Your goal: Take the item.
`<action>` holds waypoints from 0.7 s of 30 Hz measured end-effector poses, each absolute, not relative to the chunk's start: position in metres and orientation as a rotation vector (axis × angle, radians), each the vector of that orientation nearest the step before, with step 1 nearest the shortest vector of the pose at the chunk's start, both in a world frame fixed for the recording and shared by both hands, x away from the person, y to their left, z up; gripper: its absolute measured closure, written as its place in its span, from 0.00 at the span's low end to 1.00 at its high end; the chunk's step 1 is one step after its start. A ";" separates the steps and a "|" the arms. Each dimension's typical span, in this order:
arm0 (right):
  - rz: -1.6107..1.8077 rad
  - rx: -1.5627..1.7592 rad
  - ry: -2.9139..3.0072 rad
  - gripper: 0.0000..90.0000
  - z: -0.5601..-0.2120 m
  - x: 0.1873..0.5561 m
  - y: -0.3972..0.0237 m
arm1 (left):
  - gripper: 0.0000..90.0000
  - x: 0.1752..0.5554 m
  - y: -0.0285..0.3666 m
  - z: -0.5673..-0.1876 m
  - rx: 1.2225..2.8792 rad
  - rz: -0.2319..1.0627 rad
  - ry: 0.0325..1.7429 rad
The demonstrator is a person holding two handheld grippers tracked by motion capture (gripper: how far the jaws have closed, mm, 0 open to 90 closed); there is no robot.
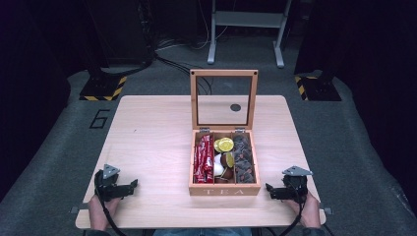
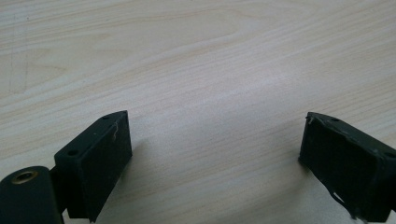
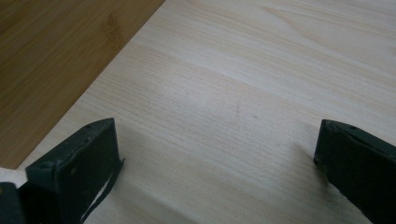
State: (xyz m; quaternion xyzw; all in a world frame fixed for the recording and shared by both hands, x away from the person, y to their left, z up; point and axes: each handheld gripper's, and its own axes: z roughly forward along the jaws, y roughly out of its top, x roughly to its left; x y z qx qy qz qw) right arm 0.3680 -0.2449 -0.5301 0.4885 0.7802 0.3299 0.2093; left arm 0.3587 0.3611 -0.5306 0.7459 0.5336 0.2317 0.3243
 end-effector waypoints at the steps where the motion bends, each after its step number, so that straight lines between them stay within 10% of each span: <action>1: 0.918 1.359 2.170 0.00 -0.530 0.368 -0.245 | 0.10 0.359 0.361 -0.531 1.956 0.608 1.400; 21: 0.901 1.387 2.163 0.00 -0.529 0.375 -0.258 | 0.04 0.359 0.352 -0.531 1.925 0.628 1.466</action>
